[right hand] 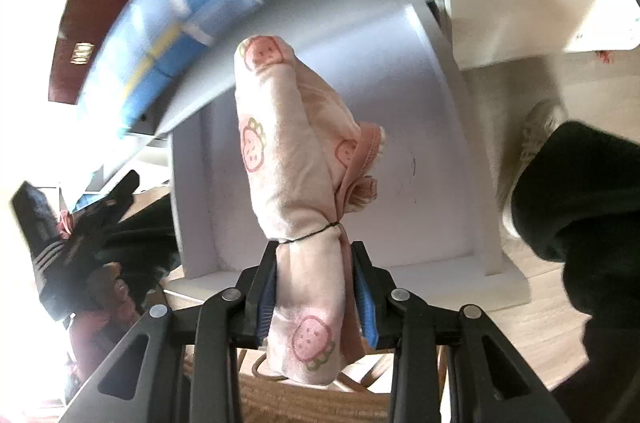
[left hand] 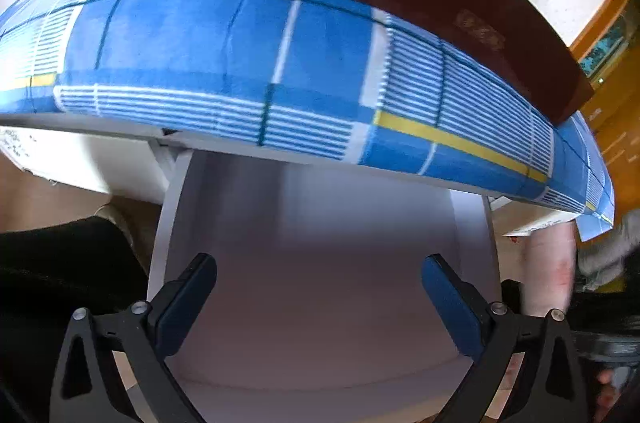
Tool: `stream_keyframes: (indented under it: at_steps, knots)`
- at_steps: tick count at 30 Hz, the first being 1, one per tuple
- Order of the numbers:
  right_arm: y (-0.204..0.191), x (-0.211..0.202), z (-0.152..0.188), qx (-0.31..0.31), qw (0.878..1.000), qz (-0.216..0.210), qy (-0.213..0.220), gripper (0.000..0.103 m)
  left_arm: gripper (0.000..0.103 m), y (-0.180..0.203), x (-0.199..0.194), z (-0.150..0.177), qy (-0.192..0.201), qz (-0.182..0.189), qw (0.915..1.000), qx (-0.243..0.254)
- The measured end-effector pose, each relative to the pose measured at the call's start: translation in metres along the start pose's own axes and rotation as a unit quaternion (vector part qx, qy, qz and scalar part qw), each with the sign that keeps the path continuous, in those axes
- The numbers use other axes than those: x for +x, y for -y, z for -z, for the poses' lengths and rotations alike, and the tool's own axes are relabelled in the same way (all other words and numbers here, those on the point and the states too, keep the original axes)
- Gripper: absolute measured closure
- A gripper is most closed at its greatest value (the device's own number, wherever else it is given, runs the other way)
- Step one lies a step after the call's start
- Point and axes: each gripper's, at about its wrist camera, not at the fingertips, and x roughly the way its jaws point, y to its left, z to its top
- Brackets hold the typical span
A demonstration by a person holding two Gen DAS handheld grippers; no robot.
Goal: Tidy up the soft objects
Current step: 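Carry the pink patterned cloth into the gold box and open the right tool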
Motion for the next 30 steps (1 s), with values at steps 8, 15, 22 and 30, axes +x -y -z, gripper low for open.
stream_keyframes:
  at_steps: [8, 15, 22, 30]
  knots:
    - [-0.032, -0.073, -0.007, -0.038, 0.997, -0.016, 0.065, 0.069, 0.000, -0.004, 0.003, 0.001, -0.008, -0.008, 0.9999, -0.010]
    - [-0.077, -0.122, -0.026, -0.086, 0.990, -0.023, 0.112, 0.069, 0.000, 0.001, 0.006, 0.002, -0.013, -0.014, 0.9998, 0.002]
    - [-0.161, -0.143, -0.072, -0.189, 0.972, 0.012, 0.139, 0.069, 0.000, 0.003, 0.004, 0.002, -0.012, -0.007, 0.9999, 0.003]
    - [-0.263, -0.101, -0.132, -0.225, 0.969, 0.003, 0.105, 0.069, 0.000, 0.003, 0.003, 0.001, -0.011, -0.001, 0.9999, -0.002]
